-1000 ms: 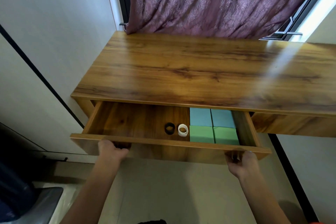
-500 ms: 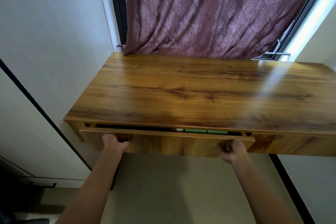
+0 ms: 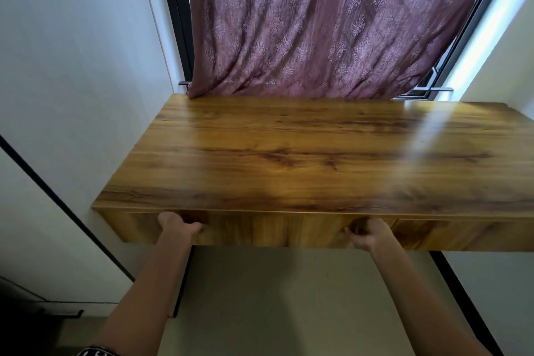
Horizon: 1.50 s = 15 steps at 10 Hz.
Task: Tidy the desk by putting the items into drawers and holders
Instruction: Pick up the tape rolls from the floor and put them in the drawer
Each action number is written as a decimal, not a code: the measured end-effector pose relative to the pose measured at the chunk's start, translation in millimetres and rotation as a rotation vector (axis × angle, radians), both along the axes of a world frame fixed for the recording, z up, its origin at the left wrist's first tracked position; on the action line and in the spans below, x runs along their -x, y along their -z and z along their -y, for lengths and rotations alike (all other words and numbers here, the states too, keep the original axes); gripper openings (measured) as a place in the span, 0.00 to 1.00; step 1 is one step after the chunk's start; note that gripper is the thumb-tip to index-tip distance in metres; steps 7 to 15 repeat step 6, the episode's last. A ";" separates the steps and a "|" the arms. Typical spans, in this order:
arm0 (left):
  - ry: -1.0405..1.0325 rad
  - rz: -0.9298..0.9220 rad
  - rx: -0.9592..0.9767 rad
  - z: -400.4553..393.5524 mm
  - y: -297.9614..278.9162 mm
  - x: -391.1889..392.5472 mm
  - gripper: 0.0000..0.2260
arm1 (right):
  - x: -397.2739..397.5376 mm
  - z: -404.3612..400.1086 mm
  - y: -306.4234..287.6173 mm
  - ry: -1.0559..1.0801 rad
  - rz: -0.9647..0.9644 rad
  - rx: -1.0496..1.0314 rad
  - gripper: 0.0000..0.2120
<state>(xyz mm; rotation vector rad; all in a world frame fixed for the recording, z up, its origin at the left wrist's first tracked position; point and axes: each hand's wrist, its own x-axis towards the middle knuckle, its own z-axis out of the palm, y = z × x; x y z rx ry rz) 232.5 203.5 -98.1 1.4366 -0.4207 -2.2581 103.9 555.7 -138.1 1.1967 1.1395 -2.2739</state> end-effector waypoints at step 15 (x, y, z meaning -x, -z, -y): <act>0.169 0.064 0.192 -10.8 -0.2 -13.9 0.22 | -42.1 -1.5 20.5 -0.066 -0.072 -0.089 0.12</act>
